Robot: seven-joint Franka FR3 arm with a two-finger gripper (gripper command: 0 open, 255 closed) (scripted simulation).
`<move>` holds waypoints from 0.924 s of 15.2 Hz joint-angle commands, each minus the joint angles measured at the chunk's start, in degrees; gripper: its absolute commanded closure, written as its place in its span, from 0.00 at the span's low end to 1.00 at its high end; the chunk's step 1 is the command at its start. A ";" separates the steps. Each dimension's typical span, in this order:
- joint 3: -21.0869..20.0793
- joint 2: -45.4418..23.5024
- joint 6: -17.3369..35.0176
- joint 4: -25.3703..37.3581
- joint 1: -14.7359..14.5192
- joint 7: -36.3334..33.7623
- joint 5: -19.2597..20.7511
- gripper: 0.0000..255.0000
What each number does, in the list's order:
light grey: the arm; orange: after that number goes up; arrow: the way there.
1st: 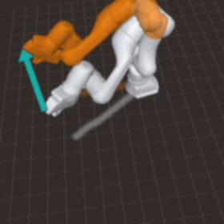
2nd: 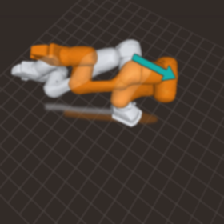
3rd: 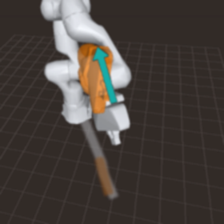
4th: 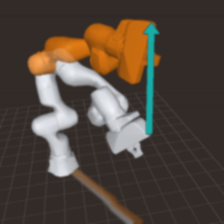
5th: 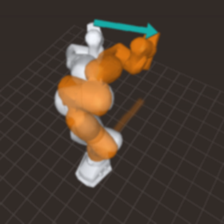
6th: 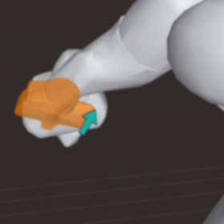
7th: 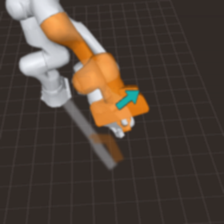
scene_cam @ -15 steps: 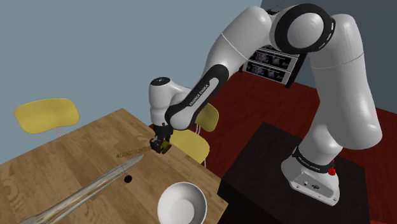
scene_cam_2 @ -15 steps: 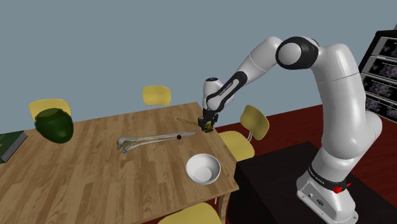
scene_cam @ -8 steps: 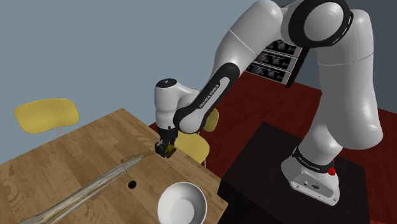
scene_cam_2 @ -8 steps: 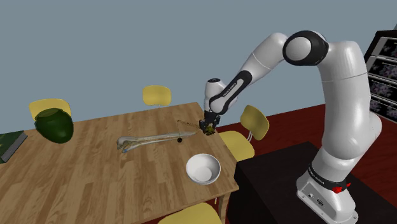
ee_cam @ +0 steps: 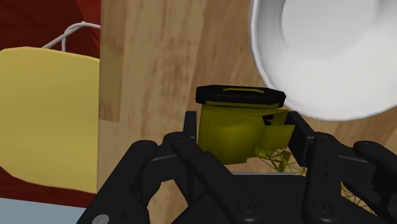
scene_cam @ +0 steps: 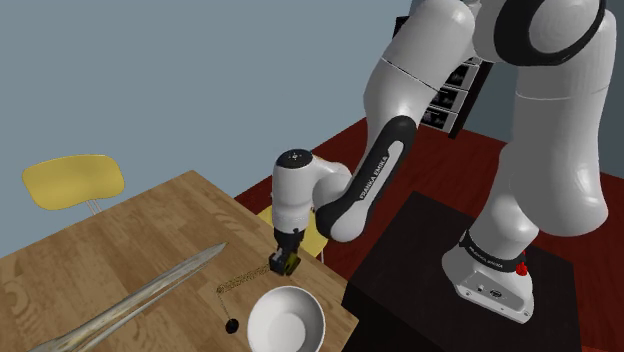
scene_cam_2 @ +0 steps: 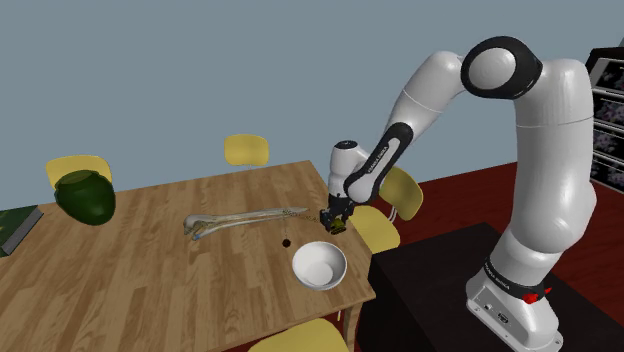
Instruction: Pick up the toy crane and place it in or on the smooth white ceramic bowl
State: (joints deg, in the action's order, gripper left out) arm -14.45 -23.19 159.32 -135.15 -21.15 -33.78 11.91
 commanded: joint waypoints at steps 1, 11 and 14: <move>0.31 0.93 2.61 -3.41 -1.94 -2.73 0.76 1.00; 5.15 -1.13 11.87 -10.15 -11.60 -12.78 5.32 1.00; 5.15 -1.13 11.87 -10.15 -11.61 -12.77 5.31 1.00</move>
State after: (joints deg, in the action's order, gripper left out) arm -9.38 -24.24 171.11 -145.32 -32.69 -46.48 17.19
